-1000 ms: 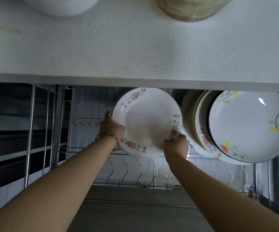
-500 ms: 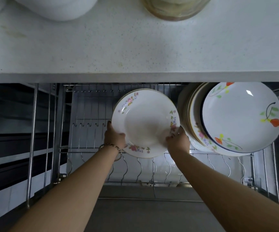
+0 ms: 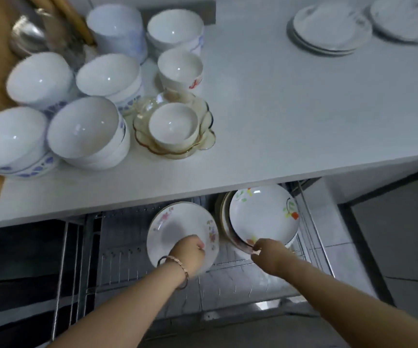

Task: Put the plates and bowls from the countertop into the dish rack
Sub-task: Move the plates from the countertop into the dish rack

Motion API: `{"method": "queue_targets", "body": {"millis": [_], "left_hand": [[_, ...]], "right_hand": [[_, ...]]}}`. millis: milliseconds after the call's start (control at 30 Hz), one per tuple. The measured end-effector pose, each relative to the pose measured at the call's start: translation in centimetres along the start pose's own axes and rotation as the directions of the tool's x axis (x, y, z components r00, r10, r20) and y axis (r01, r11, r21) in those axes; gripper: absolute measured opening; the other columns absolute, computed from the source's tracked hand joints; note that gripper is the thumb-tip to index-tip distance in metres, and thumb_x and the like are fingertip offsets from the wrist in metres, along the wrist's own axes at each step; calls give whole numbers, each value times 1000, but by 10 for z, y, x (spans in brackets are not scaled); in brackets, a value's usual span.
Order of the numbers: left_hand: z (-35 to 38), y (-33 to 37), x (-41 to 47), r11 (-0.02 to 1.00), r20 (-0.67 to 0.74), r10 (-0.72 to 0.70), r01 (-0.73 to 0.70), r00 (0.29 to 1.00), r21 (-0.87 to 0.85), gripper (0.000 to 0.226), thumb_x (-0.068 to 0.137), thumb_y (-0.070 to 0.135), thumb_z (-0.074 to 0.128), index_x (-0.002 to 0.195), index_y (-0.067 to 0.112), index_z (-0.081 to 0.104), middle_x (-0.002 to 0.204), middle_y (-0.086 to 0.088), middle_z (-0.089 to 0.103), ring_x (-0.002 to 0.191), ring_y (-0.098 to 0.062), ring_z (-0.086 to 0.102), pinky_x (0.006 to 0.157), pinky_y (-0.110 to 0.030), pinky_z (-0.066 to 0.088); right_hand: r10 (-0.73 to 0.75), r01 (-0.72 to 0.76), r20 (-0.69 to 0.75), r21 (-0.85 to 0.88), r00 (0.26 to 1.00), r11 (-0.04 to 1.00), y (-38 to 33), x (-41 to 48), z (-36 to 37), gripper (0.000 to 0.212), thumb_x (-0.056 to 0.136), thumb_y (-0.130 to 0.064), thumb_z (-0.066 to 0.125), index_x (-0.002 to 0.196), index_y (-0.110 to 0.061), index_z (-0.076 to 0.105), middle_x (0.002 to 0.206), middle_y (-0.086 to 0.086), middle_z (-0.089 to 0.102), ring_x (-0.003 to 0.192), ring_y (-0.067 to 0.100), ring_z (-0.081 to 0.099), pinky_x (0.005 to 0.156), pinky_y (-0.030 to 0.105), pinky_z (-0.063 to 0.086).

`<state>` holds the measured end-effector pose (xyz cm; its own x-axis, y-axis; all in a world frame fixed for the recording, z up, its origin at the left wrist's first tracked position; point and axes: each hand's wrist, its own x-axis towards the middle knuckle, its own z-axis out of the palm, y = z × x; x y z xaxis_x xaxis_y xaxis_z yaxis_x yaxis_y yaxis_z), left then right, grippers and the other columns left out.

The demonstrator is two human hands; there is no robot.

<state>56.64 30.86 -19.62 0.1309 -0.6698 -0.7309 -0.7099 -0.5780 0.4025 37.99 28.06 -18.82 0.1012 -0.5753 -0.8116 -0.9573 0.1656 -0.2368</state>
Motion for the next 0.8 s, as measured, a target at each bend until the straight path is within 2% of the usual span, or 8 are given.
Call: {"method": "queue_targets", "body": {"millis": [67,200,300,433,533,600,700,800], "left_hand": [[-1,47,-19,995,29,77,-79,997,68,28,93,12,40,104,7,65,116,-13,65,102,-25,59,84,-25,45],[11,145,-45,964,47,194,-199,980,175,27,92,14,43,105,11,66,119,-8,64,116,-24,58,90,-22,44],[29,229,-65,929,101,267,-284,958,237,26,91,10,42,81,8,66,99,-18,65,110,-30,63,76,-26,44],[56,340,-83,924,-2,332,-325,943,199,29,90,9,42,99,-3,66,105,-22,68,101,-32,65,80,-30,50],[77,416,-90,923,-49,349,-335,936,187,19,88,6,42,79,11,59,82,-11,60,83,-23,57,70,-22,42],[87,462,-92,931,-92,344,-327,934,162,19,86,3,42,74,11,55,79,-10,58,79,-22,54,65,-23,42],[89,516,-92,944,-138,314,-294,939,147,26,90,5,42,67,14,50,79,-9,56,81,-23,54,80,-30,53],[84,556,-85,949,-177,305,-282,936,143,33,91,4,42,60,16,43,68,-4,51,82,-24,54,88,-33,52]], "right_hand": [[10,-10,-55,0,998,1000,24,-25,-37,40,94,-25,46,131,-9,52,137,12,53,126,27,50,101,25,40],[44,-43,-162,7,986,999,91,-69,-112,41,95,-27,46,132,-9,51,134,11,57,122,26,55,100,27,42],[71,-68,-200,23,977,997,154,-99,-167,41,95,-25,46,130,-6,52,128,15,60,112,27,59,94,30,45],[57,-80,-291,-68,955,994,241,-124,-247,40,94,-21,43,126,-2,56,131,14,58,122,28,54,100,29,43],[37,-80,-353,-107,935,991,306,-134,-303,36,91,-17,43,118,0,60,126,13,61,118,28,56,95,29,45],[32,-89,-384,-133,923,987,342,-139,-337,33,90,-17,44,115,-1,59,125,14,61,115,28,58,89,27,45],[24,-95,-415,-150,909,984,380,-143,-385,35,91,-16,44,120,-2,57,128,12,58,118,28,56,90,28,45],[5,-81,-434,-157,901,984,399,-140,-429,34,92,-17,44,118,-1,58,127,12,59,117,28,56,87,28,44]]}}
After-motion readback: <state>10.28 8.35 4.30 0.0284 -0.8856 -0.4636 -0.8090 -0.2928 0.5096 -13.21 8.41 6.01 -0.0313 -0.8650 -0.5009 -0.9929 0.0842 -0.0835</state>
